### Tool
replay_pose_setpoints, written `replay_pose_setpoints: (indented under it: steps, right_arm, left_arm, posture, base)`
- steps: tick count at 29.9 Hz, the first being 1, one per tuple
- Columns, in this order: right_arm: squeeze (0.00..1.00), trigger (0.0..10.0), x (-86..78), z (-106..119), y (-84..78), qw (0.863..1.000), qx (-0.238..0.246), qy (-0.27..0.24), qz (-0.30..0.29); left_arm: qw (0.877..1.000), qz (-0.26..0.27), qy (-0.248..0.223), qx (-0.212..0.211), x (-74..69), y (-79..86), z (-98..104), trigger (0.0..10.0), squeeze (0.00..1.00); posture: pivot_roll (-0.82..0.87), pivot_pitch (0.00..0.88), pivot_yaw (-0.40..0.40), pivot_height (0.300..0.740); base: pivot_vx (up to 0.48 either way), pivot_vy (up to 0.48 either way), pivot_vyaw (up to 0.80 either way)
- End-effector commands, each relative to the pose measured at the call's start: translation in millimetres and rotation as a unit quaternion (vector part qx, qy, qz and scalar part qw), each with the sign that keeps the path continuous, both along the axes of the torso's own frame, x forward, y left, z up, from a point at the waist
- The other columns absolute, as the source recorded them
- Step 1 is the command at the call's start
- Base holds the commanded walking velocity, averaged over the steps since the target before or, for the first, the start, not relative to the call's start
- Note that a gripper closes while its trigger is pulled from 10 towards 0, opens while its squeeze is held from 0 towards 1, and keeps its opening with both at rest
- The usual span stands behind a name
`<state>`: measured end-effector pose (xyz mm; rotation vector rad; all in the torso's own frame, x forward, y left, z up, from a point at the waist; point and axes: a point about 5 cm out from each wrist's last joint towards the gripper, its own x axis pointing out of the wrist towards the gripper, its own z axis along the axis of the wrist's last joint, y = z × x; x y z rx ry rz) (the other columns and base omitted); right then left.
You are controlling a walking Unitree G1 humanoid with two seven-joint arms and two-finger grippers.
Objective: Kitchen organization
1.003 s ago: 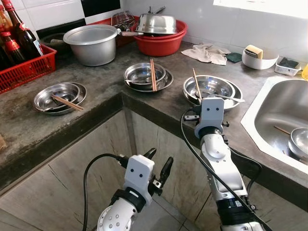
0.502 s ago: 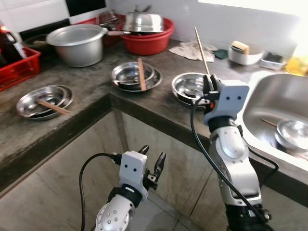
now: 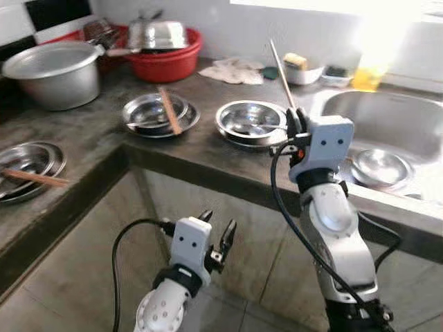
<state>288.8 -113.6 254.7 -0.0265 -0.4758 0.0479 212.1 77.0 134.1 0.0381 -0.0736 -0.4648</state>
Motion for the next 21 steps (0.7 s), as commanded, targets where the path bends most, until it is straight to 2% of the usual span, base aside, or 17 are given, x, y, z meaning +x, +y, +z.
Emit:
replay_pose_setpoints:
  steps: [1,11,15,16,17,21]
  right_arm:
    - [0.00,0.0,-3.5,2,-4.0,1.000,-0.006,-0.003,-0.011]
    - [0.00,0.0,-6.1,-8,-8.7,0.999,-0.016,0.026,-0.010]
    - [0.00,0.0,-3.8,-13,-10.0,0.999,-0.020,0.044,0.001]
    - [0.00,9.1,-2.6,-15,-9.7,0.998,-0.022,0.052,0.010]
    - [0.00,10.0,-0.8,-18,-10.0,0.998,-0.025,0.062,0.018]
    - [0.00,10.0,7.1,-28,-15.8,0.993,-0.024,0.106,0.036]
  left_arm:
    - [1.000,-0.011,0.002,0.005,-1.0,-3.6,-2,10.0,0.00]
    - [1.000,-0.017,0.006,0.010,-0.9,-4.4,-4,10.0,0.00]
    - [1.000,-0.016,0.007,0.010,-0.5,-4.7,-4,10.0,0.00]
    - [1.000,-0.015,0.008,0.010,-0.4,-4.6,-4,10.0,0.00]
    - [1.000,-0.015,0.009,0.011,-0.3,-4.7,-5,10.0,0.00]
    - [1.000,-0.003,0.016,0.003,1.0,-3.3,-5,10.0,0.00]
  posture:
    - [0.07,0.073,-0.003,0.740]
    - [0.07,0.067,0.003,0.740]
    - [0.07,0.066,0.000,0.740]
    - [0.07,0.064,-0.001,0.740]
    - [0.07,0.064,-0.001,0.740]
    - [0.07,0.066,-0.005,0.740]
  base:
    - [0.000,-0.420,-0.76]
    - [0.000,-0.435,-0.73]
    - [0.000,-0.424,0.00]
    - [0.334,-0.341,0.00]
    - [0.368,-0.304,0.00]
    - [0.372,-0.289,0.00]
